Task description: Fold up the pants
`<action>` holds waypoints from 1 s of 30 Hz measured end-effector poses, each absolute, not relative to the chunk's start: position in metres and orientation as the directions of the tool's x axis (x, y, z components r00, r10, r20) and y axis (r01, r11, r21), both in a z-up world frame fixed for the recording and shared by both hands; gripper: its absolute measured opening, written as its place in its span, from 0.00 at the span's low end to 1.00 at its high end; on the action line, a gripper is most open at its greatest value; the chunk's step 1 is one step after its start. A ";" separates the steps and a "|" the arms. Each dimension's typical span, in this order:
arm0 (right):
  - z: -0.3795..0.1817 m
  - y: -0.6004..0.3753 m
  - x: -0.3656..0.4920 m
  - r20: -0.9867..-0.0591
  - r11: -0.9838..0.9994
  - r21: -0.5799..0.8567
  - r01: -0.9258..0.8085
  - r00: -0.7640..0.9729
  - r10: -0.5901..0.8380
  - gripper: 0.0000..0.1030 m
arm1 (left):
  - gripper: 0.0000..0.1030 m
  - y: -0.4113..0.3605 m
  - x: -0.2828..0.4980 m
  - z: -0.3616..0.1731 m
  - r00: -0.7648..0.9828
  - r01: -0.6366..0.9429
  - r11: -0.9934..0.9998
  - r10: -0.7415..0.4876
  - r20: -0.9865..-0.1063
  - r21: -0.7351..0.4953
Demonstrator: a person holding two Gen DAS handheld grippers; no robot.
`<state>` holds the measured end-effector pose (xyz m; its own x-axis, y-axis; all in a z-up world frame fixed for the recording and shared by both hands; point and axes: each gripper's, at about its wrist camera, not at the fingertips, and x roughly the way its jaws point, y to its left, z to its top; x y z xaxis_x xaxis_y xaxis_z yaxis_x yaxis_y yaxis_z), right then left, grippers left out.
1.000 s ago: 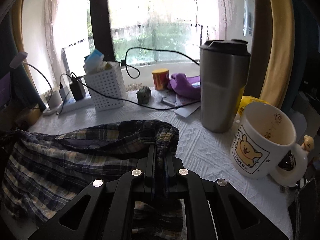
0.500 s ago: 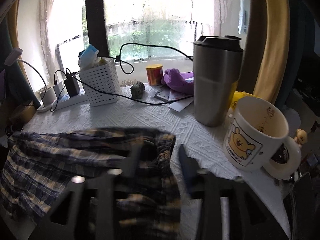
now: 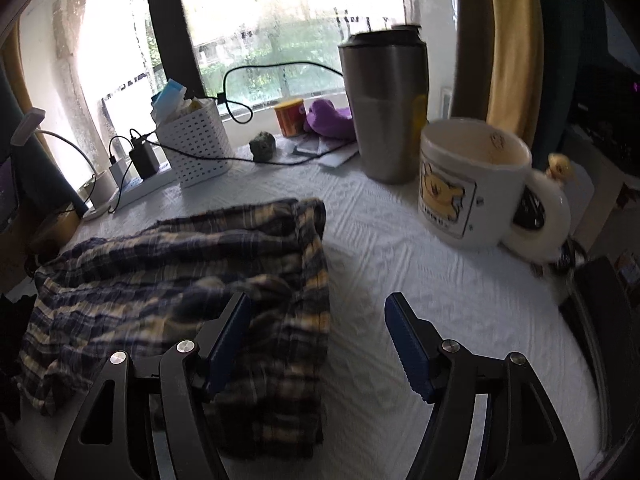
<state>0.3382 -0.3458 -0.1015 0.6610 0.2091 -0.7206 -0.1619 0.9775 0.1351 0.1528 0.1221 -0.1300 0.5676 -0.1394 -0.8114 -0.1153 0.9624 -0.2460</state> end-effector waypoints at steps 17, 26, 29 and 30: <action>-0.125 -0.351 0.293 -0.721 0.911 0.389 -0.137 0.570 0.394 0.69 | 0.11 0.118 0.142 -0.137 0.608 -0.169 0.949 -0.113 -0.785 -0.268; -0.127 -0.330 0.298 -0.706 0.914 0.355 -0.194 0.585 0.399 0.28 | 0.05 0.103 0.140 -0.141 0.632 -0.162 0.957 -0.086 -0.770 -0.240; -0.114 -0.328 0.298 -0.700 0.940 0.257 -0.226 0.626 0.342 0.28 | 0.05 0.106 0.133 -0.131 0.645 -0.165 0.958 -0.075 -0.761 -0.234; -0.107 -0.329 0.298 -0.694 0.945 0.226 -0.235 0.642 0.326 0.28 | 0.05 0.106 0.129 -0.124 0.656 -0.155 0.961 -0.071 -0.752 -0.227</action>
